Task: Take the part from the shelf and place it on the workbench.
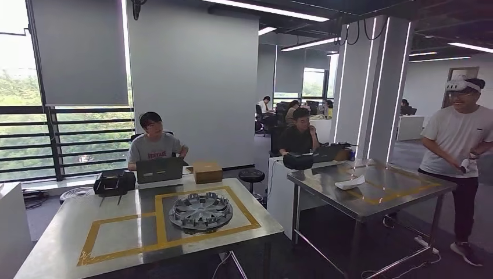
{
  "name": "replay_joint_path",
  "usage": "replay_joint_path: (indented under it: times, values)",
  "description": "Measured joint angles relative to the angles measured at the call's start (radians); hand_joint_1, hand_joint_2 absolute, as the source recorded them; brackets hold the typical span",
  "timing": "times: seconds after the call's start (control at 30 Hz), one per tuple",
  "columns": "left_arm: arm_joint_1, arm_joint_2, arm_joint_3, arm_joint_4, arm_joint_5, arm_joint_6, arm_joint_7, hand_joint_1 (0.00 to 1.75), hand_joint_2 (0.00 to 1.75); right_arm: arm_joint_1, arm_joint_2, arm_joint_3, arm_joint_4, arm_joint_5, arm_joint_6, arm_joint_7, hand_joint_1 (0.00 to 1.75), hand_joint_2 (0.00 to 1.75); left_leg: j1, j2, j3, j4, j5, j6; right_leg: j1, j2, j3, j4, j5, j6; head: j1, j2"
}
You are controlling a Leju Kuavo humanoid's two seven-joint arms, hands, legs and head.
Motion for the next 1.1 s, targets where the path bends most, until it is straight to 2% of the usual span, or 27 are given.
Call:
replay_joint_path:
  times: [0.07,0.1,0.13,0.17,0.23,0.27,0.3,0.33,0.4,0.47,0.53,0.57,0.6,0.63,0.67,0.7,0.73,0.77,0.8,0.83,0.87,0.9,0.93,1.0,1.03,1.07,1.1]
  values:
    - [0.001,0.000,-0.003,0.000,0.000,0.000,0.001,0.00,0.00,-0.001,0.002,0.001,0.004,0.000,0.001,0.000,0.00,0.00,-0.001,0.039,0.000,0.000,-0.004,0.000,-0.005,-0.027,-0.063,0.122,-0.046,0.008,-0.001,0.000]
    - [0.001,0.001,-0.004,0.000,0.000,0.000,0.001,0.00,0.00,0.000,0.002,0.001,0.006,0.000,0.001,0.000,0.00,0.00,-0.001,0.054,0.000,0.001,-0.006,-0.001,-0.007,-0.030,-0.074,0.141,-0.046,0.010,-0.001,0.000]
    - [0.000,0.001,-0.004,0.000,-0.001,-0.001,0.001,0.00,0.00,0.000,0.002,0.001,0.008,0.000,0.002,0.000,0.00,0.00,-0.001,0.067,0.001,0.001,-0.008,-0.004,-0.009,-0.032,-0.065,0.126,-0.028,0.011,-0.002,0.000]
    - [-0.001,0.001,-0.004,0.000,-0.002,-0.001,0.001,0.00,0.00,0.000,0.002,0.001,0.010,0.000,0.002,0.000,0.00,0.00,-0.001,0.079,0.003,0.001,-0.010,-0.007,-0.011,-0.035,-0.042,0.085,0.000,0.011,-0.002,0.000]
    - [-0.004,-0.001,-0.005,0.000,-0.003,-0.002,0.001,0.00,0.00,0.001,0.002,0.001,0.010,0.000,0.002,0.000,0.00,0.00,-0.001,0.094,0.010,0.001,-0.014,-0.013,-0.009,-0.058,0.037,-0.055,0.064,0.010,-0.002,0.000]
    - [-0.006,-0.001,-0.005,0.000,-0.003,-0.002,0.001,0.00,0.00,0.000,0.002,0.001,0.010,0.000,0.002,0.000,0.00,0.00,-0.002,0.098,0.012,0.001,-0.016,-0.018,-0.006,-0.071,0.068,-0.113,0.079,0.005,-0.002,0.000]
    - [-0.007,-0.002,-0.005,0.000,-0.004,-0.002,0.002,0.00,0.00,0.000,0.002,0.001,0.011,0.000,0.002,0.000,0.00,0.00,-0.004,0.101,0.014,0.002,-0.017,-0.023,-0.003,-0.083,0.088,-0.149,0.084,-0.001,-0.002,0.000]
    - [-0.008,-0.002,-0.006,0.000,-0.004,-0.003,0.002,0.00,0.00,0.000,0.003,0.001,0.011,-0.001,0.002,0.000,0.00,0.00,-0.006,0.104,0.015,0.002,-0.018,-0.028,0.001,-0.087,0.092,-0.161,0.079,-0.008,-0.002,0.000]
    - [-0.009,-0.002,-0.009,0.000,-0.005,-0.003,0.003,0.00,0.00,0.002,0.004,0.001,0.014,-0.002,0.002,0.000,0.00,0.00,-0.005,0.110,0.017,0.000,-0.020,-0.039,0.003,-0.075,0.089,-0.164,0.079,-0.024,-0.002,0.000]
    - [-0.010,-0.003,-0.012,0.000,-0.005,-0.003,0.006,0.00,0.00,0.002,0.005,0.001,0.016,-0.004,0.002,0.000,0.00,0.00,-0.001,0.061,0.007,0.029,-0.045,-0.049,0.001,-0.059,0.092,-0.166,0.082,-0.038,-0.003,0.000]
    - [-0.009,-0.003,-0.016,0.000,-0.006,-0.003,0.008,0.00,0.00,0.001,0.005,0.001,0.016,-0.007,0.004,0.000,0.00,0.00,0.001,0.001,-0.047,0.140,-0.106,-0.051,0.002,-0.041,0.094,-0.168,0.084,-0.049,-0.004,0.000]
    - [-0.008,-0.003,-0.018,0.000,-0.006,-0.003,0.009,0.00,0.00,0.001,0.006,0.002,0.017,-0.009,0.004,0.000,0.00,0.00,0.000,-0.006,-0.086,0.215,-0.137,-0.048,0.005,-0.030,0.094,-0.168,0.083,-0.054,-0.004,0.000]
    - [-0.006,-0.003,-0.019,0.000,-0.006,-0.003,0.010,0.00,0.00,0.002,0.006,0.002,0.017,-0.009,0.004,0.000,0.00,0.00,-0.001,-0.005,-0.120,0.275,-0.152,-0.045,0.009,-0.017,0.094,-0.168,0.083,-0.056,-0.003,0.000]
    - [-0.004,-0.003,-0.021,0.000,-0.006,-0.003,0.011,0.00,0.00,0.002,0.006,0.002,0.018,-0.010,0.004,0.000,0.00,0.00,-0.003,-0.004,-0.140,0.301,-0.146,-0.041,0.011,-0.002,0.096,-0.168,0.082,-0.058,-0.002,0.000]
    - [-0.003,-0.003,-0.021,0.000,-0.006,-0.003,0.011,0.00,0.00,0.002,0.006,0.003,0.018,-0.010,0.005,0.000,0.00,0.00,-0.005,-0.005,-0.140,0.286,-0.118,-0.036,0.014,0.014,0.098,-0.168,0.081,-0.059,-0.002,0.000]
    - [-0.003,-0.003,-0.022,0.000,-0.006,-0.003,0.011,0.00,0.00,0.003,0.007,0.003,0.019,-0.010,0.005,0.000,0.00,0.00,-0.007,-0.015,-0.123,0.234,-0.074,-0.029,0.015,0.030,0.102,-0.168,0.080,-0.059,-0.002,0.000]
    - [-0.003,-0.003,-0.022,0.000,-0.006,-0.003,0.011,0.00,0.00,0.002,0.007,0.003,0.019,-0.010,0.005,0.000,0.00,0.00,-0.009,-0.039,-0.097,0.164,-0.029,-0.020,0.016,0.044,0.106,-0.168,0.078,-0.060,-0.001,0.000]
    - [-0.003,-0.001,-0.022,0.000,-0.006,-0.003,0.011,0.00,0.00,0.002,0.008,0.003,0.019,-0.010,0.005,0.000,0.00,0.00,-0.008,-0.076,-0.072,0.103,0.004,-0.011,0.016,0.056,0.108,-0.167,0.076,-0.059,-0.002,0.000]
    - [-0.003,0.001,-0.023,0.000,-0.006,-0.003,0.011,0.00,0.00,0.001,0.008,0.003,0.019,-0.011,0.006,0.000,0.00,0.00,-0.009,-0.104,-0.053,0.059,0.022,-0.003,0.014,0.070,0.107,-0.167,0.075,-0.056,-0.002,0.000]
    - [-0.003,0.002,-0.023,0.000,-0.006,-0.003,0.011,0.00,0.00,0.001,0.009,0.003,0.019,-0.011,0.006,0.000,0.00,0.00,-0.010,-0.121,-0.041,0.034,0.026,0.002,0.010,0.083,0.105,-0.167,0.075,-0.051,-0.003,0.000]
    - [-0.003,0.003,-0.025,0.000,-0.005,-0.003,0.011,0.00,0.00,0.002,0.009,0.003,0.019,-0.011,0.005,0.000,0.00,0.00,-0.012,-0.121,-0.035,0.025,0.020,0.004,0.005,0.097,0.100,-0.167,0.075,-0.045,-0.004,0.000]
    - [-0.004,0.003,-0.026,0.000,-0.005,-0.003,0.011,0.00,0.00,0.003,0.009,0.002,0.019,-0.012,0.005,-0.001,0.00,0.00,-0.013,-0.103,-0.027,0.012,0.018,0.003,0.003,0.112,0.097,-0.168,0.076,-0.038,-0.004,0.000]
    - [-0.004,0.003,-0.027,0.000,-0.004,-0.003,0.011,0.00,0.00,0.004,0.010,0.002,0.019,-0.012,0.005,-0.001,0.00,0.00,-0.012,-0.086,-0.019,0.000,0.016,0.002,0.003,0.106,0.094,-0.166,0.075,-0.033,-0.004,0.000]
    - [-0.004,0.002,-0.028,0.000,-0.003,-0.004,0.010,0.00,0.00,0.004,0.009,0.001,0.019,-0.012,0.005,-0.003,0.00,0.00,-0.006,-0.047,-0.002,-0.020,0.017,0.001,0.006,0.051,0.072,-0.122,0.047,-0.021,-0.003,0.000]
    - [-0.003,0.001,-0.029,0.000,-0.003,-0.004,0.011,0.00,0.00,0.004,0.009,0.001,0.019,-0.012,0.005,-0.003,0.00,0.00,-0.006,-0.028,0.003,-0.024,0.017,0.002,0.005,0.012,0.045,-0.069,0.020,-0.016,-0.003,0.000]
    - [-0.002,0.001,-0.029,0.000,-0.003,-0.005,0.011,0.00,0.00,0.004,0.009,0.001,0.020,-0.013,0.005,-0.003,0.00,0.00,-0.007,-0.009,0.007,-0.026,0.014,0.002,0.003,-0.012,0.009,-0.005,-0.010,-0.009,-0.002,0.000]
    - [-0.001,0.000,-0.029,0.000,-0.003,-0.006,0.011,0.00,0.00,0.005,0.010,0.002,0.021,-0.013,0.005,-0.004,0.00,0.00,-0.007,0.011,0.008,-0.025,0.011,0.002,-0.001,-0.022,-0.028,0.057,-0.033,-0.003,-0.002,0.000]
